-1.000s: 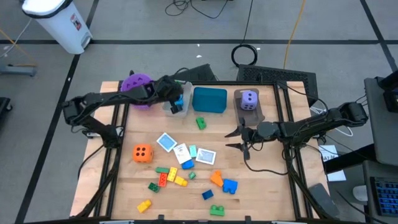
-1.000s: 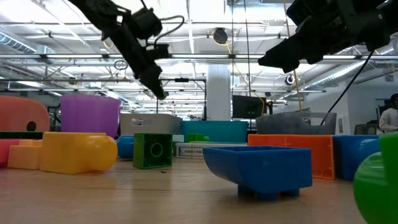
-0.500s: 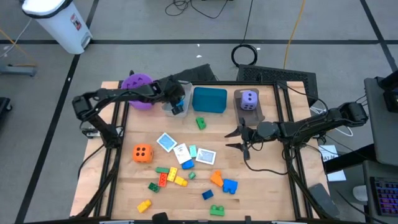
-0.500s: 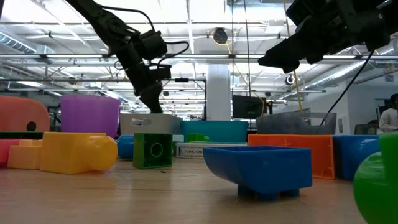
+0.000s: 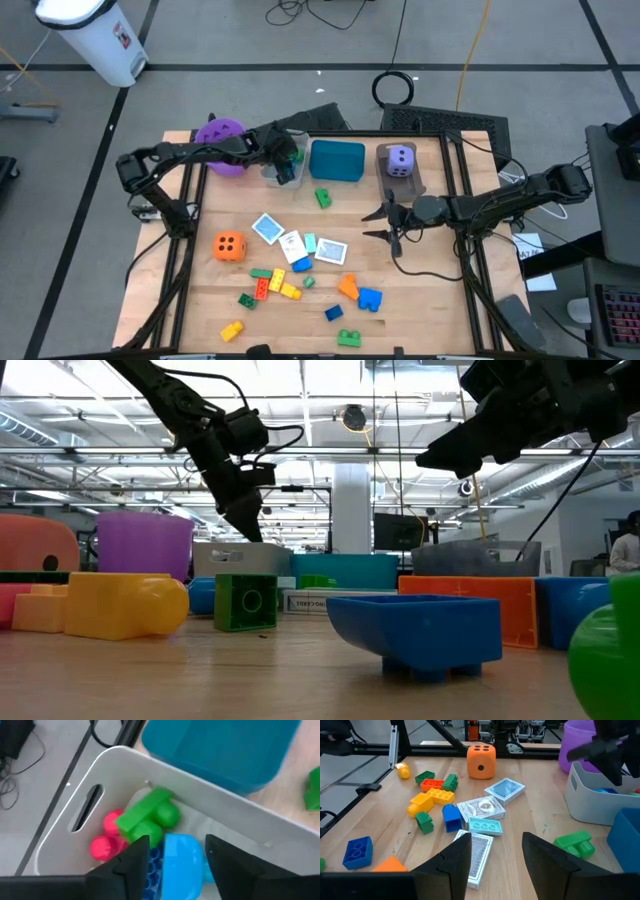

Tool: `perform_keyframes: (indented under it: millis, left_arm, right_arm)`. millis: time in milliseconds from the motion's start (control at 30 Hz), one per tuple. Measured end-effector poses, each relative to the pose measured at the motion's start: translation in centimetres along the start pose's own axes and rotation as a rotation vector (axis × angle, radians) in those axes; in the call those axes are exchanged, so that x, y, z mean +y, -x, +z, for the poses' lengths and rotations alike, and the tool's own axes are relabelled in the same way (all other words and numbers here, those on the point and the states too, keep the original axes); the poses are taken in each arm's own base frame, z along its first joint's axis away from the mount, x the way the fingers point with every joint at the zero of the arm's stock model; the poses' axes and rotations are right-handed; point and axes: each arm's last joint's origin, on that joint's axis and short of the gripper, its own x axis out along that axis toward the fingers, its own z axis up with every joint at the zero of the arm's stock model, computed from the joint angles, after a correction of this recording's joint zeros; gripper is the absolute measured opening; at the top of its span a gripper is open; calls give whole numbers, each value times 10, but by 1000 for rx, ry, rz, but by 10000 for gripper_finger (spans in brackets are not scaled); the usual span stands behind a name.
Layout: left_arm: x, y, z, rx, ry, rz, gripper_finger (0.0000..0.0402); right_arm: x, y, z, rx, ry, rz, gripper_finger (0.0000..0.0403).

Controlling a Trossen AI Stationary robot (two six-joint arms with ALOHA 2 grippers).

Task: Pick & Place Toys
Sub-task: Put the white and black deck of cards into the blue bin

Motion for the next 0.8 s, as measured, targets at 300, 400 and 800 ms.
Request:
perform_keyframes:
  millis: [300, 400, 800]
  left_arm:
    - [-41, 46, 24, -255, -92, -382, 223]
    - [-64, 66, 31, -333, -154, -427, 223]
    - [-160, 117, 42, -597, -363, -551, 223]
  right_arm:
    - [0, 0, -1, 5, 1, -1, 167]
    - [0, 0, -1, 5, 5, -2, 167]
    - [0, 0, 2, -26, 18, -1, 167]
